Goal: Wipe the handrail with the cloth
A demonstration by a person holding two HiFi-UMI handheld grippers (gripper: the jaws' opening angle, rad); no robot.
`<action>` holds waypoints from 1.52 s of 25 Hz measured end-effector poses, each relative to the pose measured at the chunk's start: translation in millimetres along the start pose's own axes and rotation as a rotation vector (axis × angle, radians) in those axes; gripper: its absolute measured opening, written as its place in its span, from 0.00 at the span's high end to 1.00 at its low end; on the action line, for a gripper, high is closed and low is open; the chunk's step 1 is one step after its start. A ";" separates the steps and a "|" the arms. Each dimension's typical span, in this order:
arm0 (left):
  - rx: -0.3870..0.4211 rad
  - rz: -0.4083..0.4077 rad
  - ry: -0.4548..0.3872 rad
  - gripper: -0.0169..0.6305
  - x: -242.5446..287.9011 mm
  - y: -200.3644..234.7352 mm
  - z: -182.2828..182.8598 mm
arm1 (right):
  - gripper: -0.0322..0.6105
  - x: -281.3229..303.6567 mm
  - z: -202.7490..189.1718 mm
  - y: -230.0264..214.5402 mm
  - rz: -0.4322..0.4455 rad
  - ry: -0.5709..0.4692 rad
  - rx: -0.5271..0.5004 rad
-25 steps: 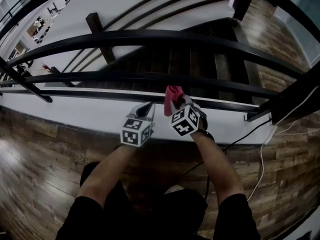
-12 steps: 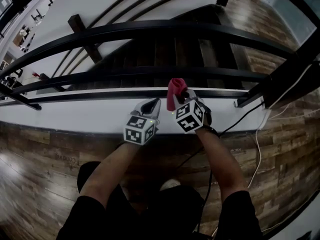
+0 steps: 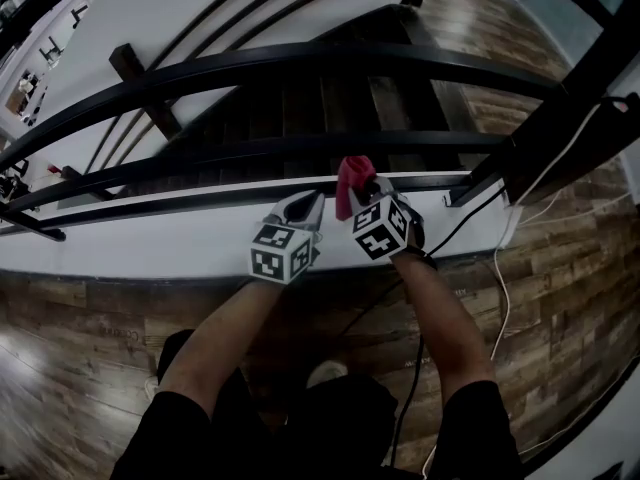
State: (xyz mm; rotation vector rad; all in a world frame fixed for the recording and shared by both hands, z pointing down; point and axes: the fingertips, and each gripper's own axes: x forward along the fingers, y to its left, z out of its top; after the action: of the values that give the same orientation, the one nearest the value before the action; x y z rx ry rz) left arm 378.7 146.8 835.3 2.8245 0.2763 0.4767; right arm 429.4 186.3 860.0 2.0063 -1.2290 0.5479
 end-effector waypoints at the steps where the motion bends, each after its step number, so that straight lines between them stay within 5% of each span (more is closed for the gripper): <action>1: -0.006 -0.011 -0.003 0.97 4.2 -5.6 -0.3 | 0.88 -1.6 -3.5 -4.4 -0.007 0.005 0.001; 10: -0.053 -0.121 -0.015 0.97 37.6 -56.2 -1.9 | 0.88 -19.0 -40.8 -47.0 -0.090 0.045 0.056; 30: 0.067 -0.284 -0.021 0.97 90.9 -129.5 1.0 | 0.88 -47.5 -97.2 -119.7 -0.184 0.052 0.176; 38: 0.032 -0.319 0.014 0.97 98.4 -141.6 -12.5 | 0.88 -61.2 -132.9 -158.2 -0.279 0.126 0.200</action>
State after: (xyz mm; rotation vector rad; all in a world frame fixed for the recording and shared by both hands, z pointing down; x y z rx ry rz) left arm 445.6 306.2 834.9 2.7350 0.7279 0.4230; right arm 543.2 369.1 851.3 2.2260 -0.8284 0.6672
